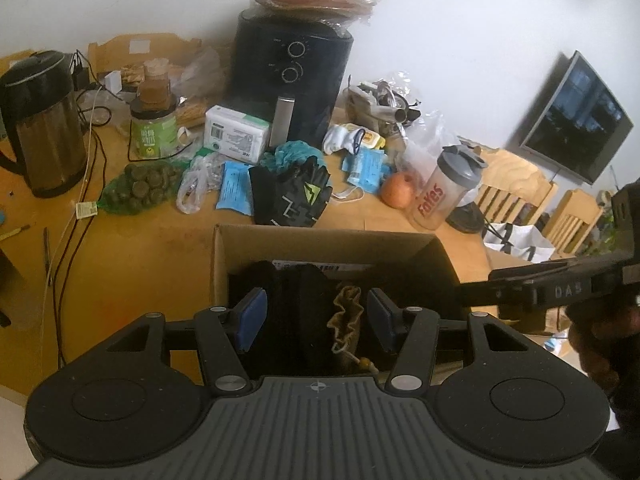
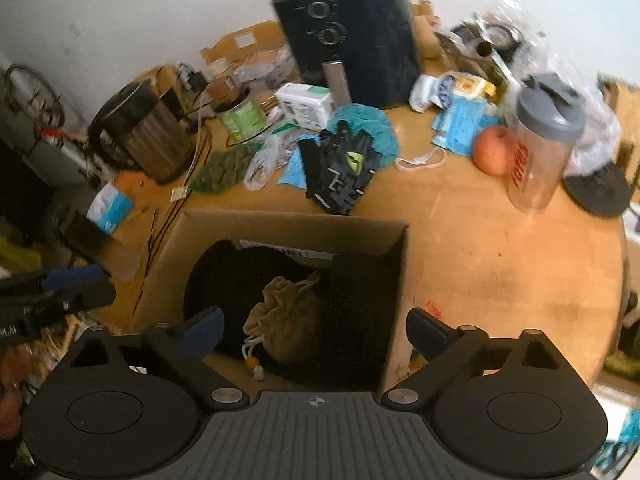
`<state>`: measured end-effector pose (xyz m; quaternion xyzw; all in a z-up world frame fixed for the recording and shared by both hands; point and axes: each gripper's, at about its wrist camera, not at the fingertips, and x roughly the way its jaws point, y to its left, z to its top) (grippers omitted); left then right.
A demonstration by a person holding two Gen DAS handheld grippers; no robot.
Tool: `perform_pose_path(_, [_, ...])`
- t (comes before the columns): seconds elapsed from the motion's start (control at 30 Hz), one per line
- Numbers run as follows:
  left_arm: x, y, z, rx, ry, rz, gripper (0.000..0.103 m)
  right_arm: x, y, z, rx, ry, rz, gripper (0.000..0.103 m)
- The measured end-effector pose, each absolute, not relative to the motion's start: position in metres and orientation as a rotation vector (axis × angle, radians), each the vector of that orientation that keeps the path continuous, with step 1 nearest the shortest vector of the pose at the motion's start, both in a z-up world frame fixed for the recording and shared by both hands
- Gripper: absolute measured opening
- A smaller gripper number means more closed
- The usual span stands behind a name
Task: Organize soft objects
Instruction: 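Lower the bag into the box with the left tool while the right tool drops the pad in, then withdraw both tools from the box toward the black gloves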
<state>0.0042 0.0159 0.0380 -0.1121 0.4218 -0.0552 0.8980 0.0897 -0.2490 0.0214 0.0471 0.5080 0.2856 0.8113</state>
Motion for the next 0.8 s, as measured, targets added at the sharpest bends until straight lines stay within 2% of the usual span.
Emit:
perform_pose_path(0.1, [0.004,0.017,0.036,-0.245,0.883,-0.106,0.058,0.086,-0.245,0.021,0.076,1.083,0.628,0.103])
perform_pose_path(0.23, [0.006,0.018,0.032,-0.248,0.919,-0.076,0.070,0.087,-0.245,0.018,0.074,1.096,0.625,0.103])
perform_pose_path(0.5, [0.006,0.019,0.031,-0.257,0.934,-0.071,0.072,0.090,-0.256,0.015,0.059,1.070,0.566,0.103])
perform_pose_path(0.6, [0.006,0.019,0.032,-0.264,0.931,-0.070,0.078,0.092,-0.258,0.011,0.014,1.056,0.531,0.103])
perform_pose_path(0.8, [0.004,0.017,0.035,-0.273,0.916,-0.090,0.079,0.097,-0.261,0.001,-0.099,1.024,0.433,0.103])
